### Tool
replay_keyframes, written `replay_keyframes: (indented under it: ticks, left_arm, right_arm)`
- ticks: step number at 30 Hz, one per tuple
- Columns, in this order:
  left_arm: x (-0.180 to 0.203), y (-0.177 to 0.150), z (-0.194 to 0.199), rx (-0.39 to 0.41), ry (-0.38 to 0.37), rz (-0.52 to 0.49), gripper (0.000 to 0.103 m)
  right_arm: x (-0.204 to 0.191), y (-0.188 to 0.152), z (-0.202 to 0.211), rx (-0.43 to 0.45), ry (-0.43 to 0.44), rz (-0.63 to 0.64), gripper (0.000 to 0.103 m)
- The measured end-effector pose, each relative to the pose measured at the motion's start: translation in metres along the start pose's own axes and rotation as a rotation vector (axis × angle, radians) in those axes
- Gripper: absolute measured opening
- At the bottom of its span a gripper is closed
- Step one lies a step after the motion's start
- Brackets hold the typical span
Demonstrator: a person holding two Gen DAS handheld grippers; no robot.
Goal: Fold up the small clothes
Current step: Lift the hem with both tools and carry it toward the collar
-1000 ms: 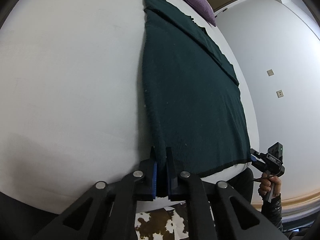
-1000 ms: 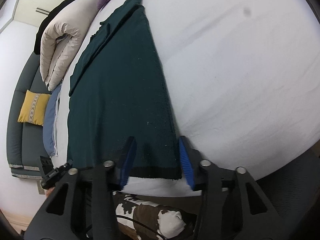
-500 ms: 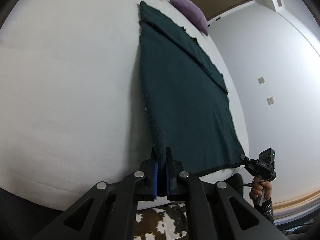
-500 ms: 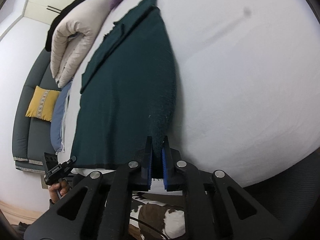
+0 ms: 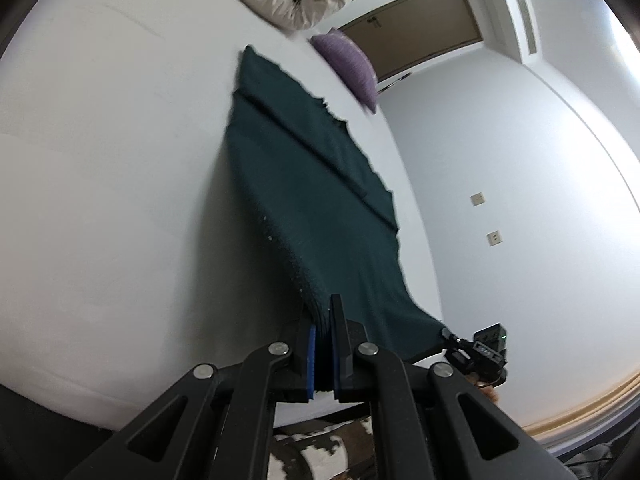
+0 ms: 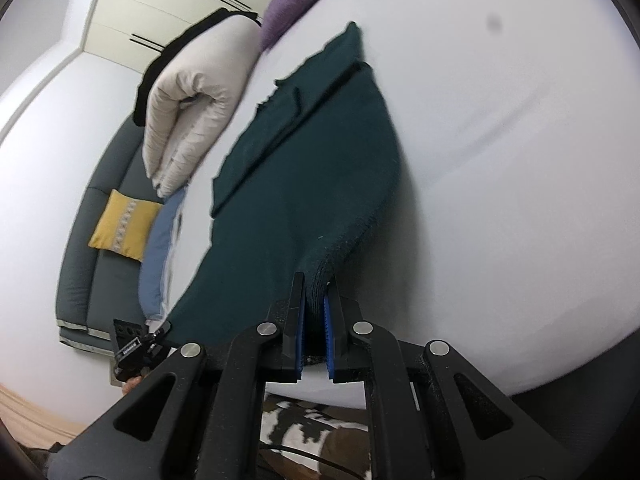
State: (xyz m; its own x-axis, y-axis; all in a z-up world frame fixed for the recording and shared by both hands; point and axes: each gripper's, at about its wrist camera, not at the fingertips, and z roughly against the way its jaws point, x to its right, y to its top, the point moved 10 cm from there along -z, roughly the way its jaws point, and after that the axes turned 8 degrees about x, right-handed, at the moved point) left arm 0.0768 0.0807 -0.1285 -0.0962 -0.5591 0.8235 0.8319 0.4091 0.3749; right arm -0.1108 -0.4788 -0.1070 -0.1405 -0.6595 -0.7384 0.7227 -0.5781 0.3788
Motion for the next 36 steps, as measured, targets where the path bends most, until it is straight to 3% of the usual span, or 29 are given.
replay_keyframes:
  ticks: [9,24,36]
  left_arm:
    - [0.029,0.037,0.003,0.063,-0.090,0.027,0.006]
    - [0.049,0.095,-0.004,0.137,-0.142,0.014,0.006]
    - [0.050,0.149,-0.032,0.195,-0.157,0.034,0.006]
  right_arm:
    - [-0.042,0.040,-0.003,0.047,0.098,-0.008,0.007]
    - [-0.091,0.113,-0.014,0.111,0.150,0.044,0.007]
    - [-0.111,0.168,-0.043,0.177,0.185,0.033,0.007]
